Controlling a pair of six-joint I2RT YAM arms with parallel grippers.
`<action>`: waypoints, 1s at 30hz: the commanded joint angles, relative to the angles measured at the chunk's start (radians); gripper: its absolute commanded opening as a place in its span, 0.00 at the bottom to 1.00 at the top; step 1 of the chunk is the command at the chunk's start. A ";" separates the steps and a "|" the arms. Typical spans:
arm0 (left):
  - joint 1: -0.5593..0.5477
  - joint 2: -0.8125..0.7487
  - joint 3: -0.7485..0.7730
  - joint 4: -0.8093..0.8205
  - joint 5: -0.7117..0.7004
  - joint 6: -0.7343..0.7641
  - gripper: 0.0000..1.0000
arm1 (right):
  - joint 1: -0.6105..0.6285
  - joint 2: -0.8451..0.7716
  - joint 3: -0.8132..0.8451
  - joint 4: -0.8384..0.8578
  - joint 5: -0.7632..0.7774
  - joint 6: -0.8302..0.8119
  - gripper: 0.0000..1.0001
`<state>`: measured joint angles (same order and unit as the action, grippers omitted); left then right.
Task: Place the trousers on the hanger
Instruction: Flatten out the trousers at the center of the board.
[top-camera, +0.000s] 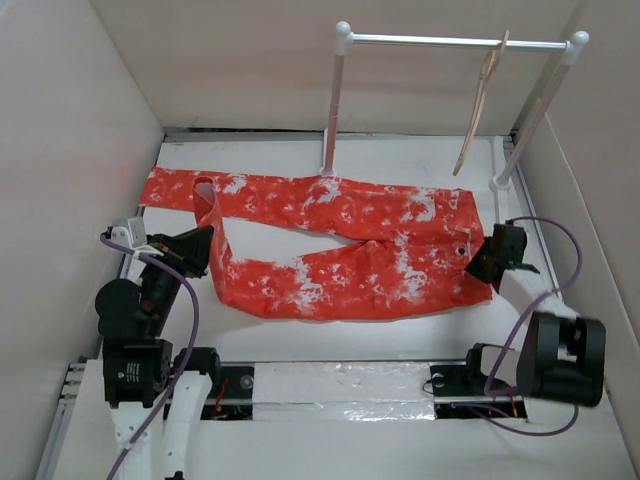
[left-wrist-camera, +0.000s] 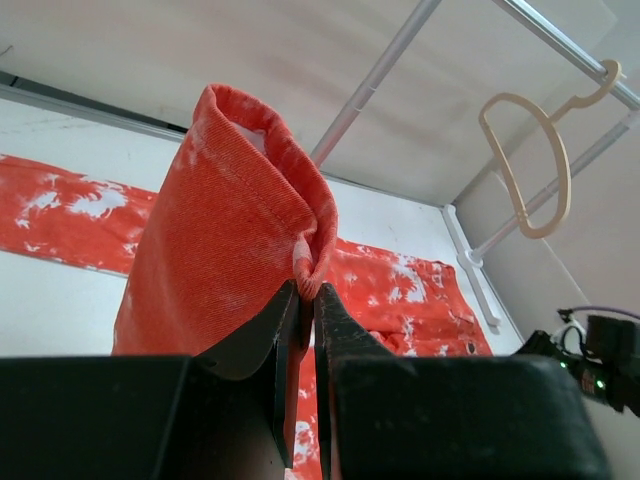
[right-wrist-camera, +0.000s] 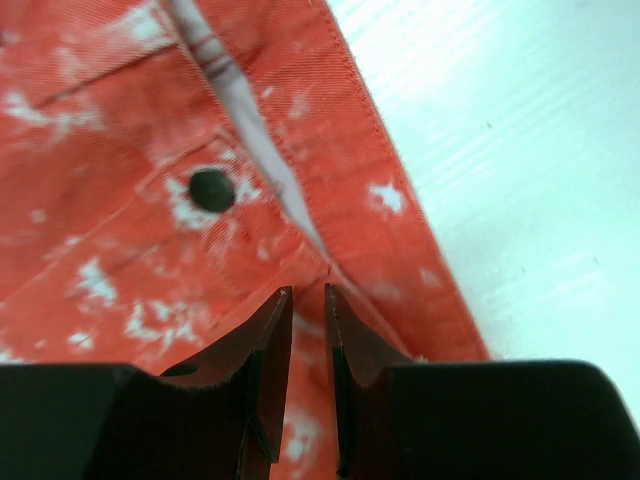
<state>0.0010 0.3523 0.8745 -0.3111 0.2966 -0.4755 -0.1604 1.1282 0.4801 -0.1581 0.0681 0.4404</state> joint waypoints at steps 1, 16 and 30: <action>-0.018 -0.016 0.000 0.063 -0.022 0.032 0.00 | -0.031 0.160 0.133 0.011 -0.145 -0.118 0.26; -0.018 0.023 -0.088 0.099 -0.045 0.048 0.00 | -0.022 0.484 0.386 0.124 -0.269 -0.082 0.32; -0.018 0.036 -0.080 0.121 -0.059 0.037 0.00 | -0.142 -0.143 -0.110 0.086 -0.048 0.001 0.60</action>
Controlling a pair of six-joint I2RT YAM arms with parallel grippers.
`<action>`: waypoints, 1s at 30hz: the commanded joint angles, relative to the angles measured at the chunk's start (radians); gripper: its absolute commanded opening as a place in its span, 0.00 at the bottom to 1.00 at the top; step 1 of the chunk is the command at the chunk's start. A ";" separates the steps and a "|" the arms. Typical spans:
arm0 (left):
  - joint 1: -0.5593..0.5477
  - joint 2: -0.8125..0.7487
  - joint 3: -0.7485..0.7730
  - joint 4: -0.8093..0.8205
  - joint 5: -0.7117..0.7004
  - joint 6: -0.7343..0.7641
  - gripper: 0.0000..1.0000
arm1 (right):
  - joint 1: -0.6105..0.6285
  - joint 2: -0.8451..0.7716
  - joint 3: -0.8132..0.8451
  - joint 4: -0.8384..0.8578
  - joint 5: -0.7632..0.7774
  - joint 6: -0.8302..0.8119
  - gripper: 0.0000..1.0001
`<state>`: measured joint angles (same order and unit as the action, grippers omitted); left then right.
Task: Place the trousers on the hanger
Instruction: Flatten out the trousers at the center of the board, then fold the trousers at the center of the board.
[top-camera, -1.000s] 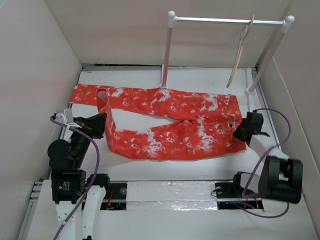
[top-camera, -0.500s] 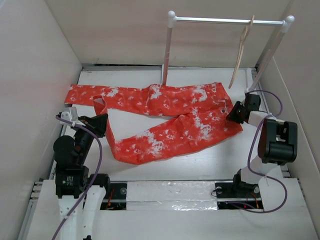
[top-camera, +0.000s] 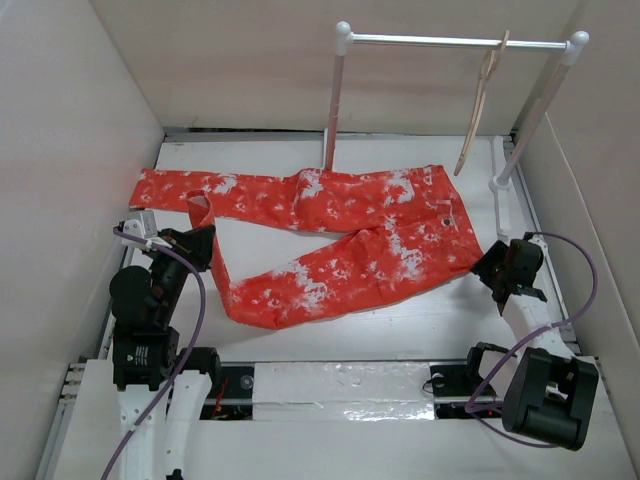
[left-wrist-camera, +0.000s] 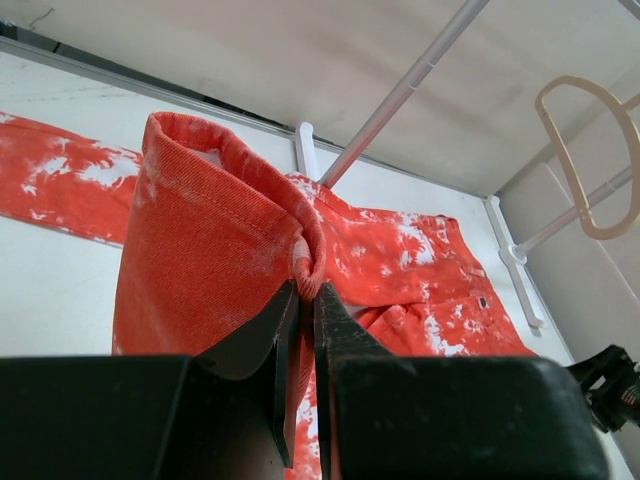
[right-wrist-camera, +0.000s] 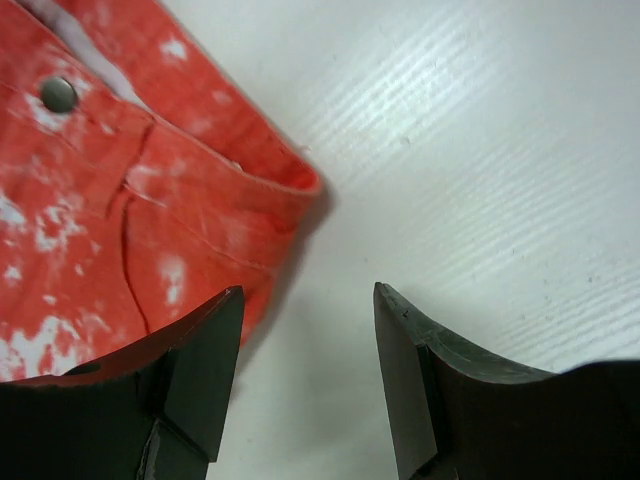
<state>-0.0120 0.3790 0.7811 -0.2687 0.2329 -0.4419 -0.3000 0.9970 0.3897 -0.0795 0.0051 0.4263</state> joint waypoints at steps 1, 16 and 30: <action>-0.005 0.009 0.015 0.079 0.003 0.005 0.00 | -0.002 0.017 -0.017 0.015 0.004 0.019 0.60; -0.005 0.018 0.046 0.066 -0.044 -0.003 0.00 | -0.034 0.024 -0.015 0.166 -0.029 0.100 0.11; -0.005 0.098 0.219 -0.007 -0.332 0.020 0.00 | -0.057 -0.866 0.126 -0.598 0.199 0.227 0.02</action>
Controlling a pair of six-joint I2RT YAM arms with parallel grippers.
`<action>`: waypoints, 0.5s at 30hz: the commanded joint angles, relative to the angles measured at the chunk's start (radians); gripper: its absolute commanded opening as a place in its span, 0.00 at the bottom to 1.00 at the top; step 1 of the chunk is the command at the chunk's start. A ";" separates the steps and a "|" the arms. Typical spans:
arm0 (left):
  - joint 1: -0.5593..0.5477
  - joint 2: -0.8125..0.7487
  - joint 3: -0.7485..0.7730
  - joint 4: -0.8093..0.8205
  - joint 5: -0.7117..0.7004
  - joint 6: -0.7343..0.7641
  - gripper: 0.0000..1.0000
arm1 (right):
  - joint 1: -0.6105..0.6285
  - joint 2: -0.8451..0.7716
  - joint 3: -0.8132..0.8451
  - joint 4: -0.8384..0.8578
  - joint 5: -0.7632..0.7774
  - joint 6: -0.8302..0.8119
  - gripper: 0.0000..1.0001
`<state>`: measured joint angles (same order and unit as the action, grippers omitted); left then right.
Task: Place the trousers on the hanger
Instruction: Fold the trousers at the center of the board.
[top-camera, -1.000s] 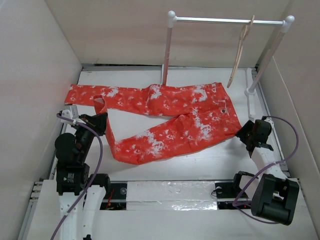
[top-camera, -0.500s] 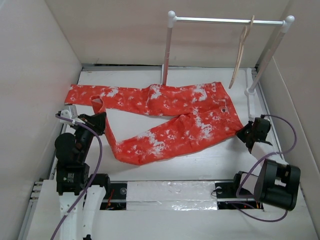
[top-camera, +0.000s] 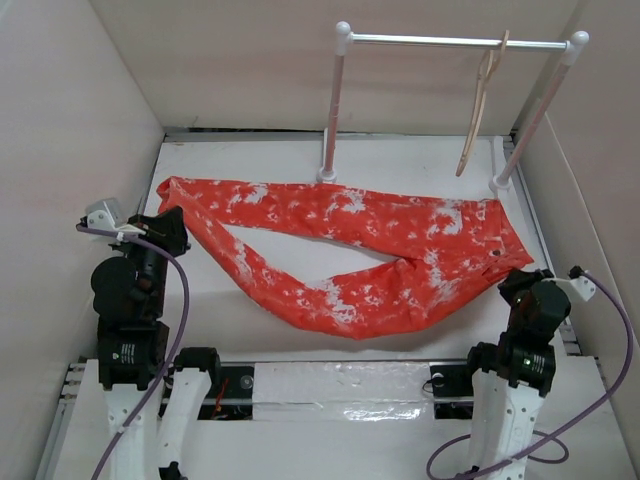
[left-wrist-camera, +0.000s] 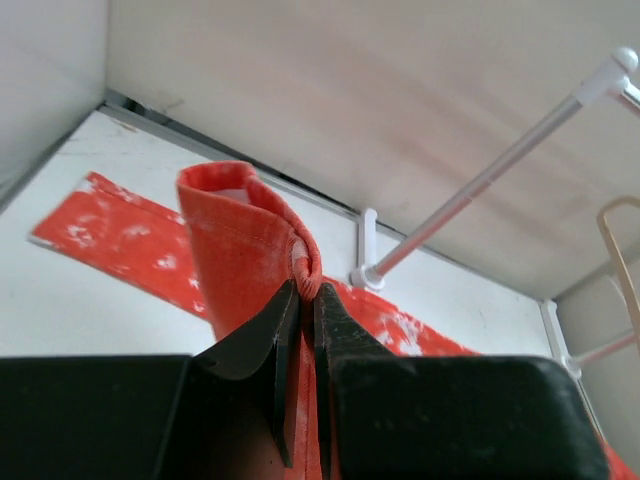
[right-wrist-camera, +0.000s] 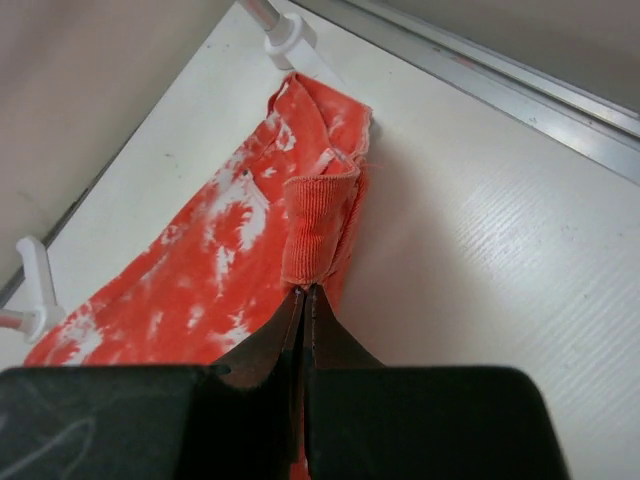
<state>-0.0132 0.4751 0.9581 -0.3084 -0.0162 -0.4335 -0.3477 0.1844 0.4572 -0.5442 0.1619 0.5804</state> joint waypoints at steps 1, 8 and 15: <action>-0.004 -0.007 0.041 0.028 -0.094 0.010 0.00 | -0.010 -0.059 0.073 -0.148 0.050 0.073 0.03; -0.004 -0.027 -0.019 0.012 -0.238 -0.036 0.00 | -0.010 0.070 0.273 -0.160 0.102 -0.069 0.04; -0.004 0.193 -0.125 0.051 -0.180 -0.204 0.00 | -0.010 0.260 0.247 -0.016 0.021 -0.155 0.02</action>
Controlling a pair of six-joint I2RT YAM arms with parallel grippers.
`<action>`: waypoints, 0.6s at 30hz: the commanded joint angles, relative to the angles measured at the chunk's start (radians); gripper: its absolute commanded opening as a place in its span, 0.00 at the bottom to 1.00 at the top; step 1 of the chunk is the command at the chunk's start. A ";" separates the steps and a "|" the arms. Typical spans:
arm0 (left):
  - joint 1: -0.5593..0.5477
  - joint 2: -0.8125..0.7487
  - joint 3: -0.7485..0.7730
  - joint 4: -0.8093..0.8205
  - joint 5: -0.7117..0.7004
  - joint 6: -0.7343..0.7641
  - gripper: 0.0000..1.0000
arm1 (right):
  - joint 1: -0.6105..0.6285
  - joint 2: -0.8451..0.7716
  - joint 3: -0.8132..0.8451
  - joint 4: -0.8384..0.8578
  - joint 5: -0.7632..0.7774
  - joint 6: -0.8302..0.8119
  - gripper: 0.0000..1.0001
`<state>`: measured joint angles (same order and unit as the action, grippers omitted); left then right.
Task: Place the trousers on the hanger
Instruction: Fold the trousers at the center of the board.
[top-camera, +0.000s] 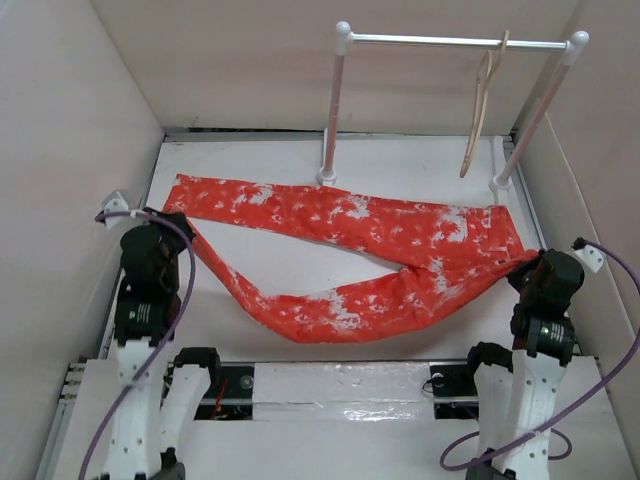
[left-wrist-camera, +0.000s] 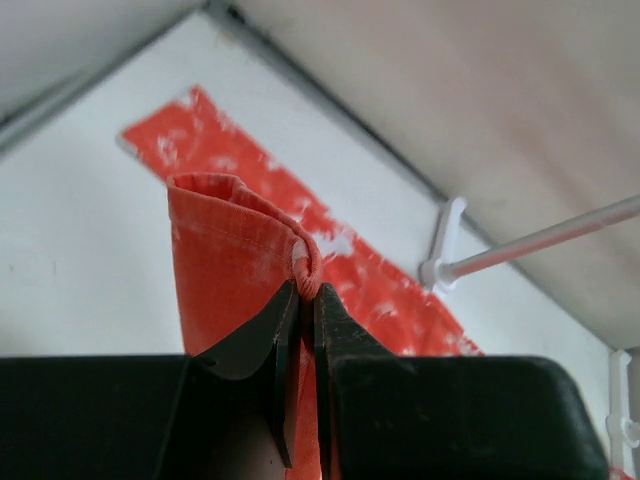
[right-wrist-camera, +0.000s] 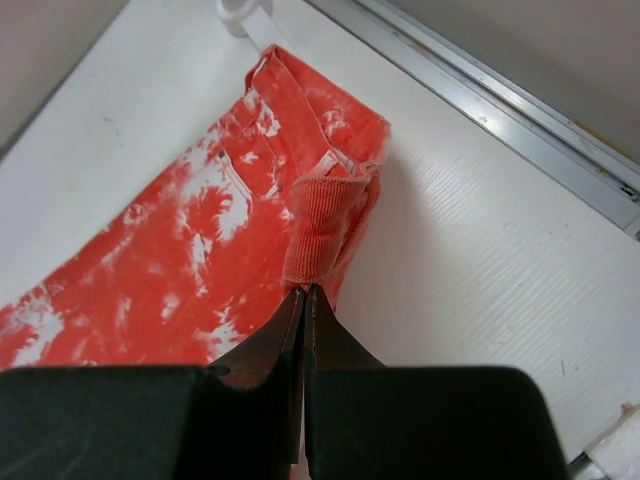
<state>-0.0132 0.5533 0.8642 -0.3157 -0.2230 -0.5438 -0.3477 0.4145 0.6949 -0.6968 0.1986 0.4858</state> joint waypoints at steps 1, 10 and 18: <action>0.005 0.182 -0.031 0.063 0.014 -0.134 0.00 | -0.010 0.035 -0.014 0.160 -0.043 -0.073 0.02; 0.281 0.428 0.053 -0.010 -0.159 -0.214 0.00 | -0.010 0.205 0.029 0.348 -0.191 -0.159 0.02; 0.374 0.579 0.214 -0.037 -0.263 -0.180 0.00 | -0.010 0.345 0.026 0.519 -0.211 -0.161 0.02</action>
<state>0.3553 1.1110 0.9913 -0.3832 -0.4076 -0.7265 -0.3477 0.7498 0.6971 -0.3714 -0.0257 0.3462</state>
